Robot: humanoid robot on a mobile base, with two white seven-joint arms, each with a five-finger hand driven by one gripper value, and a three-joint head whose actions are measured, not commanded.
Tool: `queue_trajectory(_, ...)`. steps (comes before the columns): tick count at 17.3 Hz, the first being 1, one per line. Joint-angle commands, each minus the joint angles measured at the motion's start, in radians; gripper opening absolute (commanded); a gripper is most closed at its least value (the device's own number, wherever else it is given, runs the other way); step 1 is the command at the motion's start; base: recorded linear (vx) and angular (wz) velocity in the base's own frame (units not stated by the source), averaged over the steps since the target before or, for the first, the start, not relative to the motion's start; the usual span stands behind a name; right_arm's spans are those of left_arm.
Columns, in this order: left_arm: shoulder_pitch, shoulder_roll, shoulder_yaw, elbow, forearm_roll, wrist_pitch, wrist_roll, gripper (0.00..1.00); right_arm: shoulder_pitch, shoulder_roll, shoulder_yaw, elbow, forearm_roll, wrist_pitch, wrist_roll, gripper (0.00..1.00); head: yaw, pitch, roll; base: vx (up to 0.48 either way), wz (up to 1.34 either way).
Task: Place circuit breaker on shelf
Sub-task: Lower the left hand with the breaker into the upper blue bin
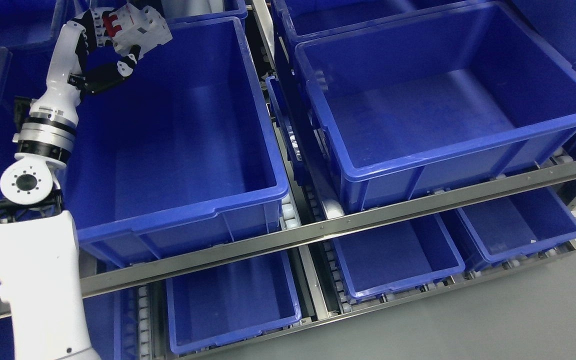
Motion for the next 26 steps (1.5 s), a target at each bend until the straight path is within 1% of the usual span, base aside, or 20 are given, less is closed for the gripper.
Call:
queue_trajectory(1,-0.144,0.104,-0.107,0.36,-0.065,0.012,-0.002,0.16,0.0,-0.018,0.02,0.0,0.0,0.065,-0.001,1.0,0.0,0.0,0.0,0.067,-0.07)
queue_trajectory(3,-0.21,0.093,-0.138,0.484,-0.11,0.01,-0.002,0.16,0.0,-0.018,0.02,0.0,0.0,0.065,-0.001,1.0,0.0,0.0,0.0,0.07,-0.08)
queue_trajectory(4,-0.219,0.089,-0.139,0.524,-0.127,0.009,0.0,0.16,0.0,-0.018,0.02,0.0,0.0,0.065,-0.001,1.0,0.0,0.0,0.0,0.073,-0.09)
queue_trajectory(6,-0.225,0.058,-0.167,0.595,-0.205,0.006,0.0,0.16,0.0,-0.018,0.02,0.0,0.0,0.065,-0.001,1.0,0.0,0.0,0.0,0.061,-0.07)
queue_trajectory(9,-0.211,0.081,-0.246,0.629,-0.233,0.009,-0.003,0.17,0.0,-0.018,0.02,0.0,0.0,0.065,-0.001,1.0,0.0,0.0,0.0,0.06,-0.07)
queue_trajectory(11,-0.213,0.105,-0.273,0.644,-0.233,0.012,-0.005,0.17,0.0,-0.018,0.02,0.0,0.0,0.065,-0.001,1.0,0.0,0.0,0.0,0.048,-0.08)
queue_trajectory(13,-0.221,0.128,-0.286,0.693,-0.233,0.013,-0.003,0.18,0.0,-0.018,0.02,0.0,0.0,0.065,-0.001,1.0,0.0,0.0,0.0,0.023,-0.01)
queue_trajectory(16,-0.221,0.125,-0.334,0.706,-0.233,0.02,-0.003,0.19,0.0,-0.018,0.02,0.0,0.0,0.065,-0.001,1.0,0.0,0.0,0.0,0.011,-0.02)
queue_trajectory(19,-0.231,0.098,-0.355,0.753,-0.234,0.04,0.004,0.2,0.0,-0.018,0.02,0.0,0.0,0.065,-0.001,1.0,0.0,0.0,0.0,0.0,0.0)
queue_trajectory(22,-0.251,0.092,-0.375,0.769,-0.234,0.041,0.009,0.29,0.0,-0.018,0.02,0.0,0.0,0.065,-0.001,1.0,0.0,0.0,0.0,0.0,0.0)
queue_trajectory(24,-0.251,0.092,-0.375,0.772,-0.233,0.04,0.011,0.29,0.0,-0.018,0.02,0.0,0.0,0.065,-0.001,1.0,0.0,0.0,0.0,0.0,0.0)
queue_trajectory(26,-0.251,0.093,-0.375,0.773,-0.234,0.041,0.018,0.39,0.0,-0.018,0.02,0.0,0.0,0.065,-0.001,1.0,0.0,0.0,0.0,0.0,0.0)
